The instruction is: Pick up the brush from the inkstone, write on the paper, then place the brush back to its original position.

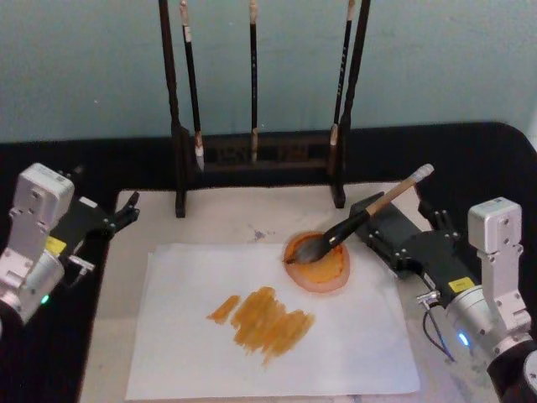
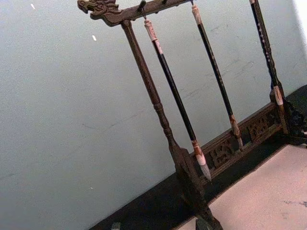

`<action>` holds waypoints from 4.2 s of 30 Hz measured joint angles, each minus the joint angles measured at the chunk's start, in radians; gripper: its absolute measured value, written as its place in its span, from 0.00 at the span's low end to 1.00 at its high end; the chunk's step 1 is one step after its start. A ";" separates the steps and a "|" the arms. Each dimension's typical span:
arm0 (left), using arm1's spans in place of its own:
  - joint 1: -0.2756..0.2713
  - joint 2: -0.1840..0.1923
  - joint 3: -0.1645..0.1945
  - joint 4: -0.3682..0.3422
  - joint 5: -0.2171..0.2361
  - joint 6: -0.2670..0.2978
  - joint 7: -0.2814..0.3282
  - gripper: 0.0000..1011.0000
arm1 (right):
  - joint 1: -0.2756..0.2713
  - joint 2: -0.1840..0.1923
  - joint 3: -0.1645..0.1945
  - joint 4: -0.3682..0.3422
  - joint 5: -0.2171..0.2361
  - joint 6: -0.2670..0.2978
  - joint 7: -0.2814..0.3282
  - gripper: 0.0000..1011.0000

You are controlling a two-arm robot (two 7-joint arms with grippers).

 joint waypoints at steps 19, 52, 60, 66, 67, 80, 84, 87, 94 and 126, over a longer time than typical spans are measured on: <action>0.000 0.000 0.000 0.000 0.000 0.000 0.000 1.00 | 0.000 0.000 0.000 0.000 0.001 0.000 0.000 0.99; 0.000 0.000 0.000 0.000 0.000 0.000 0.000 1.00 | 0.002 0.002 -0.001 -0.001 0.005 0.003 0.002 0.99; 0.000 0.000 0.000 0.000 0.000 0.000 0.000 1.00 | 0.002 0.001 -0.001 -0.001 0.005 0.003 0.002 0.99; 0.000 0.000 0.000 0.000 0.000 0.000 0.000 1.00 | 0.002 0.001 -0.001 -0.001 0.005 0.003 0.002 0.99; 0.000 0.000 0.000 0.000 0.000 0.000 0.000 1.00 | 0.002 0.001 -0.001 -0.001 0.005 0.003 0.002 0.99; 0.000 0.000 0.000 0.000 0.000 0.000 0.000 1.00 | 0.002 0.002 -0.001 -0.001 0.005 0.003 0.002 0.99; 0.000 0.000 0.000 0.000 0.000 0.000 0.000 1.00 | 0.002 0.001 -0.001 -0.001 0.005 0.003 0.002 0.99; 0.000 0.000 0.000 0.000 0.000 0.000 0.000 1.00 | 0.002 0.002 -0.001 -0.001 0.005 0.003 0.002 0.99; 0.000 0.000 0.000 0.000 0.000 0.000 0.000 1.00 | 0.002 0.002 -0.001 -0.001 0.005 0.003 0.002 0.99; 0.000 0.000 0.000 0.000 0.000 0.000 0.000 1.00 | 0.002 0.001 -0.001 -0.001 0.005 0.003 0.002 0.99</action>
